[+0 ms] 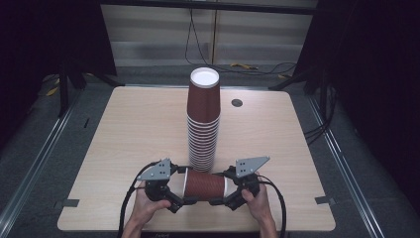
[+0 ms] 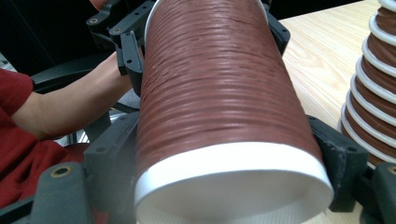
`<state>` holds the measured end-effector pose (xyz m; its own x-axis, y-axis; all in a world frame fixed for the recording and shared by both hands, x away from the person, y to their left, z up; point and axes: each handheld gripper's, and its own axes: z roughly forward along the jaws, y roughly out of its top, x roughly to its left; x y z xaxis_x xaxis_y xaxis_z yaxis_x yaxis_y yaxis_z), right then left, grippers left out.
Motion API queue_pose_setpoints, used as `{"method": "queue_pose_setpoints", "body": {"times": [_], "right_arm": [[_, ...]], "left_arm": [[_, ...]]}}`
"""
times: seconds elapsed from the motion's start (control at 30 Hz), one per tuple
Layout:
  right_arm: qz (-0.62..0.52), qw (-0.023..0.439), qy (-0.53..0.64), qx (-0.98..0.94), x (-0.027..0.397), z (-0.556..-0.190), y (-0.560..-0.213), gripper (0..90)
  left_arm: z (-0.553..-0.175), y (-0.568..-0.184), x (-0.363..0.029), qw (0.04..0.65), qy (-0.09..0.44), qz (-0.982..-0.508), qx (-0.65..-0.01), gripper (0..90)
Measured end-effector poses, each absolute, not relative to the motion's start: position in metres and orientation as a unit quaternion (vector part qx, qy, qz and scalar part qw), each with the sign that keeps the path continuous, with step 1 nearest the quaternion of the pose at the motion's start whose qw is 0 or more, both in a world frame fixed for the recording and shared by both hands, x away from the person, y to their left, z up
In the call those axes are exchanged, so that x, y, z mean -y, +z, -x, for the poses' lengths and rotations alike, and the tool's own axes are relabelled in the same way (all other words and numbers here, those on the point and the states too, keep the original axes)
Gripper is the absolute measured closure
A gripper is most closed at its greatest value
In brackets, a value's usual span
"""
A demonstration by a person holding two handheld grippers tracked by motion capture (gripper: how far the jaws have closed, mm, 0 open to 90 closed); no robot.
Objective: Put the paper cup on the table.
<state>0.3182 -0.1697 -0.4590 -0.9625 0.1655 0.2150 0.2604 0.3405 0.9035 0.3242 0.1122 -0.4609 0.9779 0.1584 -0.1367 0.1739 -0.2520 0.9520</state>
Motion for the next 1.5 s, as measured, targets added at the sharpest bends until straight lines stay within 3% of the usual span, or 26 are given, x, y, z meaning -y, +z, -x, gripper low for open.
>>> {"method": "queue_pose_setpoints", "body": {"times": [0.4, 0.77, 1.5], "right_arm": [[0.149, 0.02, -0.564, 0.812, 0.173, -0.318, -0.46, 14.1], [0.161, -0.005, -0.574, 0.803, 0.179, -0.319, -0.458, 13.3], [0.294, -0.181, -0.589, 0.731, 0.214, -0.297, -0.469, 12.9]], "left_arm": [[-0.326, -0.459, -0.118, 0.597, 0.005, -0.794, -0.118, 5.2], [-0.33, -0.451, -0.124, 0.578, 0.025, -0.804, -0.139, 5.2], [-0.331, -0.448, -0.139, 0.545, 0.034, -0.823, -0.156, 4.8]]}}
